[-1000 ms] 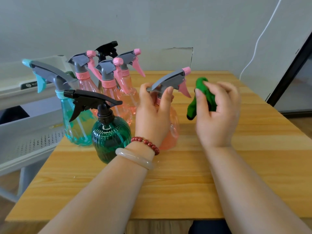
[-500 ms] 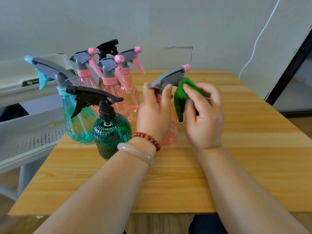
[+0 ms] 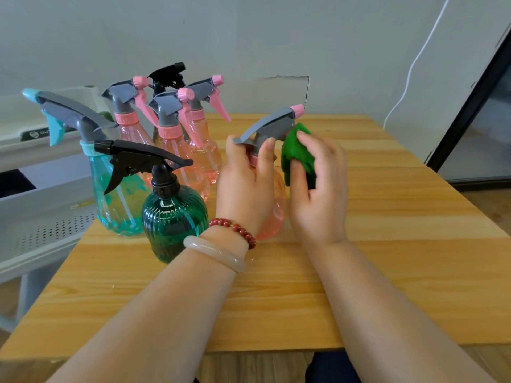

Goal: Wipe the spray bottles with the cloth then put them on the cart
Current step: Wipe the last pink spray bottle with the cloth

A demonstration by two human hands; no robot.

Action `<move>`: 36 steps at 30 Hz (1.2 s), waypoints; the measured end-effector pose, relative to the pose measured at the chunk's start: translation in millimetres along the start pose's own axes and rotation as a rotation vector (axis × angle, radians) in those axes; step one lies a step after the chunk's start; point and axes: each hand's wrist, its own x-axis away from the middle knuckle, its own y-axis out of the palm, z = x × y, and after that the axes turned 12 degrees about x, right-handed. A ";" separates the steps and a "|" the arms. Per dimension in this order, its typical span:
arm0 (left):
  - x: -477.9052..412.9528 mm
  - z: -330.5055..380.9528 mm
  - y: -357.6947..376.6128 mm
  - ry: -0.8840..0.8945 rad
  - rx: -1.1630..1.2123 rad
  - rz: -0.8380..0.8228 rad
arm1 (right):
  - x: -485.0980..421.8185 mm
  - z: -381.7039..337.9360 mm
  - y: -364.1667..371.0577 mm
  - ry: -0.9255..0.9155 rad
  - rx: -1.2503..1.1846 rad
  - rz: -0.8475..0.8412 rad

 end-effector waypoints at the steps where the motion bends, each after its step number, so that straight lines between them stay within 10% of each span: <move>1: -0.2 0.2 -0.7 -0.006 0.003 0.000 | 0.5 -3.2 2.8 0.025 -0.022 -0.052; 6: 0.6 4.6 -2.9 -0.029 0.020 -0.018 | -4.5 2.0 -2.8 0.395 -0.077 -0.305; 11: 6.0 0.3 -8.2 -0.039 -0.026 -0.095 | -5.9 9.3 -6.9 0.639 -0.132 -0.033; 26: 20.2 -29.3 -9.0 -0.098 -0.003 -0.102 | -0.8 -7.1 -13.3 -0.158 0.143 0.206; 36: 18.9 -27.0 -7.2 -0.050 0.091 -0.114 | 5.8 -14.7 0.4 -0.010 0.091 -0.022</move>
